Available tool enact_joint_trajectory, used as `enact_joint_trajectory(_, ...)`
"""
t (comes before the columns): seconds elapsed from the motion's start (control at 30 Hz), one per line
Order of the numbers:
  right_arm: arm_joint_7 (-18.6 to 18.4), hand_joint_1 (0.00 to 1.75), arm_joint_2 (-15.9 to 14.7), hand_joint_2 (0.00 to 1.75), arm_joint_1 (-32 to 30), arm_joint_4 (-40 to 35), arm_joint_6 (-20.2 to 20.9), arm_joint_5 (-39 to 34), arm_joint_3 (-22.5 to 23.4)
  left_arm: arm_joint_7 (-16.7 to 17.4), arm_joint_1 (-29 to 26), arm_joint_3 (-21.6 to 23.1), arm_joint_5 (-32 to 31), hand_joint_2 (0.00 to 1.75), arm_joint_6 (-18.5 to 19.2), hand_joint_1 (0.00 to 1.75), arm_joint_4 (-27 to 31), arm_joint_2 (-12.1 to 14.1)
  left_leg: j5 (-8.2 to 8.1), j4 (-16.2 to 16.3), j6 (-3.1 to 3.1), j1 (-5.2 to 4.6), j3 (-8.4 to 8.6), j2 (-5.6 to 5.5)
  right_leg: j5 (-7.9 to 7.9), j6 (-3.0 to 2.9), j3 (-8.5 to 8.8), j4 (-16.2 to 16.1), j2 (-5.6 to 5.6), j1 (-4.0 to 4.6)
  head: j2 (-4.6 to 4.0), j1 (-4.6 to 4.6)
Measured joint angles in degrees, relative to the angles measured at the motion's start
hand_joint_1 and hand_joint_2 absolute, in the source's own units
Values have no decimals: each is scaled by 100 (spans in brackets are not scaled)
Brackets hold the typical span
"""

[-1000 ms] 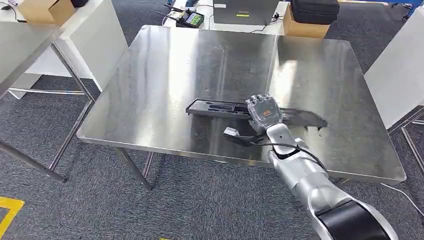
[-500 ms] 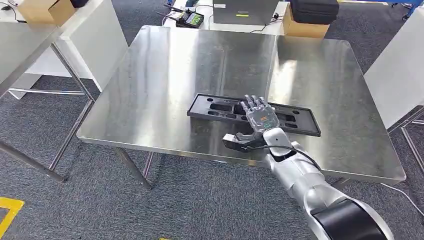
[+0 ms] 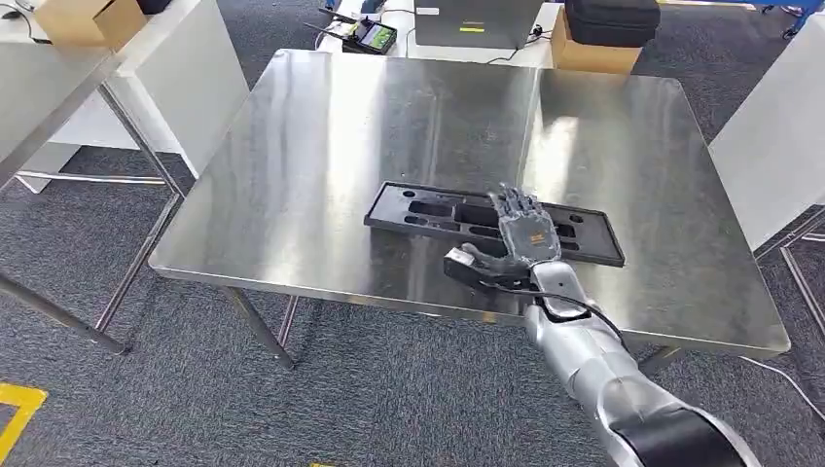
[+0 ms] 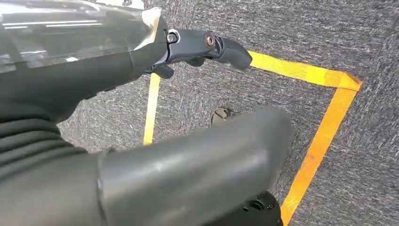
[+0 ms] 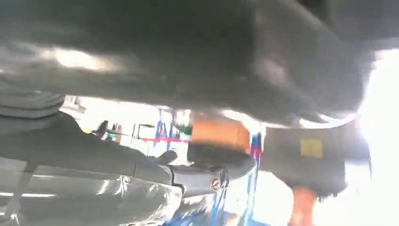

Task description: Take the parts from the cabinet and place them on the table.

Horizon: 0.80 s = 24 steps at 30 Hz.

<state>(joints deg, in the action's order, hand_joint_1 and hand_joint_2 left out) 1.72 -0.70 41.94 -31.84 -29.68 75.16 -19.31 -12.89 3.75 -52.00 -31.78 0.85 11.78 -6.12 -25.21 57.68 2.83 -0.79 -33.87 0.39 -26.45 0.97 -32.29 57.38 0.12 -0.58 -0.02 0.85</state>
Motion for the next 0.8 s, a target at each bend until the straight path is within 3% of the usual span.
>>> enact_joint_trajectory(0.17, 193, 0, -169, 0, -1030, -1989, -807, -331, 340, -33, -16, -92, -55, 0, -83, 0, 0, -26, -1, -1, 0, 0, -5, -21, -1, 0, -5, 0, -9, 0, 0, 2)
enact_joint_trajectory(0.27, 245, 0, -259, 0, -1412, -2818, -934, -377, 477, -39, -15, -136, -55, 0, -101, 0, 0, -31, -2, -2, 0, -1, -5, -16, -1, 0, -6, -1, -6, 0, 0, 5)
enact_joint_trajectory(0.4, 296, 0, -319, 0, -1613, -3290, -938, -397, 539, -42, -15, -140, -55, 0, -107, 0, 0, -31, -2, -1, 0, -1, -4, -17, 1, 0, -6, -2, -6, 0, 0, 7)
enact_joint_trajectory(0.47, 572, 0, -309, 0, -1757, -3577, -953, -490, 641, -48, -16, -149, -55, 0, -110, 0, 0, -39, 0, -2, -1, -1, -4, -19, 1, 0, -4, -1, -9, 1, 0, 6)
enact_joint_trajectory(0.53, 1088, 0, -210, 0, -2042, -4092, -969, -743, 820, -48, -16, -197, -51, 0, -120, 0, 0, -61, 0, -1, -2, 0, -4, -21, 1, 0, -3, -1, -11, 1, 0, 2)
enact_joint_trajectory(0.6, 1790, 0, -26, 0, -2456, -4666, -988, -1538, 1011, -55, -15, -274, 0, 0, -208, 0, 0, -79, 0, -2, -2, 0, -5, -23, 0, 0, -4, -1, -13, 1, 0, -2)
enact_joint_trajectory(0.7, 2419, 0, 173, 0, -3140, -5400, -912, -3321, 1004, 134, -6, -378, 8, 0, -449, 0, 0, -122, -15, 8, -4, -6, -15, -26, 2, 6, 2, -15, -14, -15, 0, 2)
enact_joint_trajectory(0.77, 2704, 0, 240, 0, -3456, -5711, -659, -4443, 904, 251, -11, -448, 111, 0, -577, 0, 0, -135, 14, -10, 95, -29, -3, -30, 65, 96, 30, -85, -7, -56, 0, -6)
enact_joint_trajectory(0.8, 2788, 0, 260, 0, -3560, -5788, -505, -4769, 860, 284, 0, -497, 177, 0, -599, 0, 0, -157, 130, -202, 163, 10, 80, -7, 59, 122, 30, -97, 10, 23, 0, 2)
